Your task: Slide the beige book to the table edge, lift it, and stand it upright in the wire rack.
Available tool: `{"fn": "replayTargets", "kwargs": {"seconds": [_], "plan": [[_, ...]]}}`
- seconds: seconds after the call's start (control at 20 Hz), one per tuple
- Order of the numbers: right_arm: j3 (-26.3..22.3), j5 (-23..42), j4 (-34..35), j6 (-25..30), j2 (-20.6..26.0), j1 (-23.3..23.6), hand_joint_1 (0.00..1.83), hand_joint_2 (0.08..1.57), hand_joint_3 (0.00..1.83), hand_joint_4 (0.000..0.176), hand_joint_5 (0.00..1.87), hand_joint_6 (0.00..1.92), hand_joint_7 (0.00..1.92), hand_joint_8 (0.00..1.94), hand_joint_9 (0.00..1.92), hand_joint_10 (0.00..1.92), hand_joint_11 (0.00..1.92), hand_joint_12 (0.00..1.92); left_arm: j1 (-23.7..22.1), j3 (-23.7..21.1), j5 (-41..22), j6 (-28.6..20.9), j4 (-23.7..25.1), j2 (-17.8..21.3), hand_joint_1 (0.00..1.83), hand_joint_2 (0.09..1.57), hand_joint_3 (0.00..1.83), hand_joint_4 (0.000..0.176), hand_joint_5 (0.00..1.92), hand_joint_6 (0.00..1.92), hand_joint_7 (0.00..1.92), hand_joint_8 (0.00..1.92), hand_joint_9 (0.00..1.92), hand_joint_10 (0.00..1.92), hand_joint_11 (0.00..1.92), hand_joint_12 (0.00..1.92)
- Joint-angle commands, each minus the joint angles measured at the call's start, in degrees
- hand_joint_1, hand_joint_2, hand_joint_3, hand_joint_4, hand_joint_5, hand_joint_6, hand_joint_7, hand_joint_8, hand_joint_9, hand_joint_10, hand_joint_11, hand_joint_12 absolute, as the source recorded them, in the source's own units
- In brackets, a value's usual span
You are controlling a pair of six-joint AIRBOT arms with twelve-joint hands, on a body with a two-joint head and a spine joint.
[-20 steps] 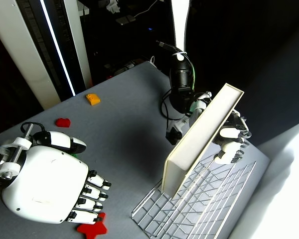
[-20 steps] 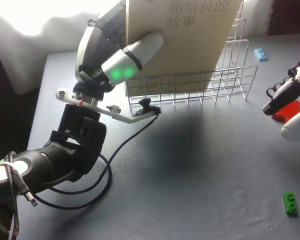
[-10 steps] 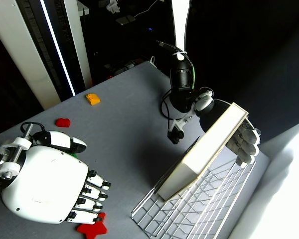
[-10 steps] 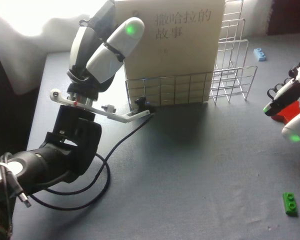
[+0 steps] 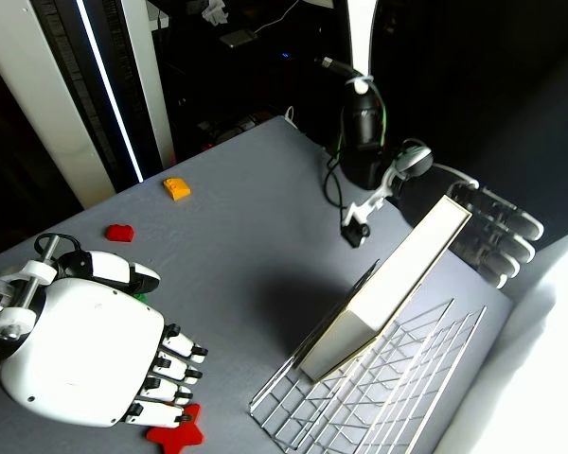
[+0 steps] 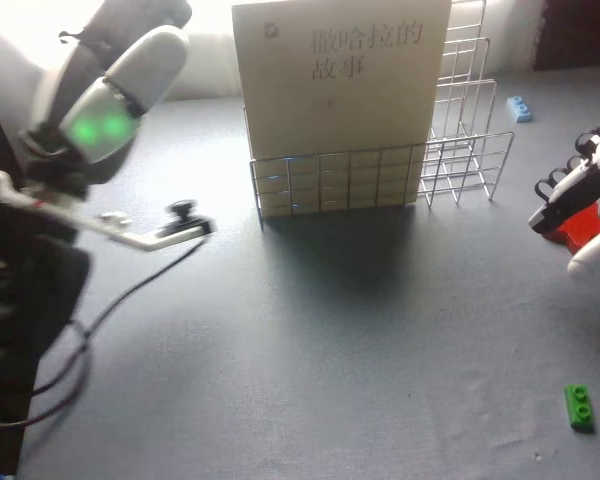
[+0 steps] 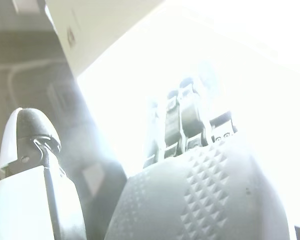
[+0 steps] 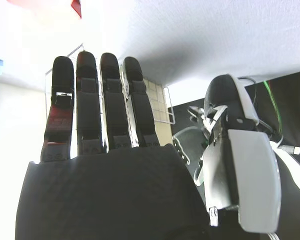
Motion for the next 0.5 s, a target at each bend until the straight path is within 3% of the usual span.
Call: {"fn": "replayTargets", "kwargs": {"seconds": [0.0,0.25,0.45], "plan": [[-0.4,-3.18,0.62,-0.96,0.23,0.96,0.2,1.16,0.0,0.0,0.36,0.0,0.35,0.0,0.35,0.0,0.0,0.93,0.61,-1.13,-5.32,1.73,-0.81,2.42,0.7,0.95,0.0,0.04,0.31,0.01,0.23,0.0,0.24,0.0,0.0,0.64],[-0.76,-4.02,0.68,-6.19,-0.29,3.11,0.2,1.16,0.0,0.0,0.36,0.0,0.36,0.0,0.36,0.0,0.0,0.94,5.36,-13.21,-0.84,14.61,-1.43,15.77,0.64,0.98,0.01,0.043,0.29,0.0,0.22,0.0,0.23,0.0,0.0,0.61],[-0.48,-6.98,4.97,-16.22,-0.36,3.41,0.21,1.16,0.0,0.0,0.35,0.0,0.35,0.0,0.35,0.01,0.01,0.93,7.74,-20.77,1.95,22.29,-1.55,24.71,0.62,0.99,0.01,0.037,0.32,0.01,0.21,0.0,0.2,0.0,0.0,0.56]]}}
